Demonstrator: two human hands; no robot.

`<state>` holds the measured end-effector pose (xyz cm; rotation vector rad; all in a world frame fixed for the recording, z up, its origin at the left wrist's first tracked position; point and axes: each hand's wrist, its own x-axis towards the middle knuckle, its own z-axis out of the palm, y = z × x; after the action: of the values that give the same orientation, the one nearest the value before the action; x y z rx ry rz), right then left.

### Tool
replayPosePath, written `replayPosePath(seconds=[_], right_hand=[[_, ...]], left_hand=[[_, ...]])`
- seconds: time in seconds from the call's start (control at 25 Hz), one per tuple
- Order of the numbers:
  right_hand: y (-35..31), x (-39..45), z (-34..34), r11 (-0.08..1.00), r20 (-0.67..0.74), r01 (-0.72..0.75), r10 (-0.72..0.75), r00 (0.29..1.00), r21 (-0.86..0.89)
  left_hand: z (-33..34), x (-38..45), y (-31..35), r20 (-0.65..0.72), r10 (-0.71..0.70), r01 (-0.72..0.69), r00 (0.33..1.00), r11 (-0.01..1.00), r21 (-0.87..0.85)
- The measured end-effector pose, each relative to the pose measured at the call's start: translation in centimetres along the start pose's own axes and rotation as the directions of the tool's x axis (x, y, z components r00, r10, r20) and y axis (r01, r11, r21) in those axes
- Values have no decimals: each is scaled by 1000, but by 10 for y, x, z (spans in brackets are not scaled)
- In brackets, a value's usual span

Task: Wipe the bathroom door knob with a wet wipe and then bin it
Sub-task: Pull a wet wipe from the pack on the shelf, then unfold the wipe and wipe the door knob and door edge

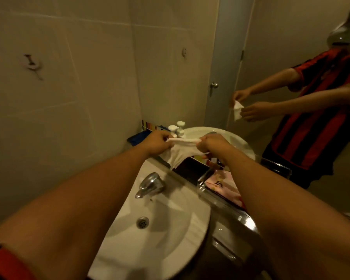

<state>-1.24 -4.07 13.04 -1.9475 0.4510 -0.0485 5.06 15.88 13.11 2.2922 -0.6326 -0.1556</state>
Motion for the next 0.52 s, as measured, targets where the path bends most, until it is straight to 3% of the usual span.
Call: replayPosePath(seconds=[0.2,0.52], right_hand=[[-71,-35,111,938,283,-101,3,959,332],[-139,-121,288,978,410,108,-174,895,178]], left_hand=[[-85,-81,-47,-126,-89,87,988,996,-17],[-211,-239,-145,-292,-303,300,907,952,-54]])
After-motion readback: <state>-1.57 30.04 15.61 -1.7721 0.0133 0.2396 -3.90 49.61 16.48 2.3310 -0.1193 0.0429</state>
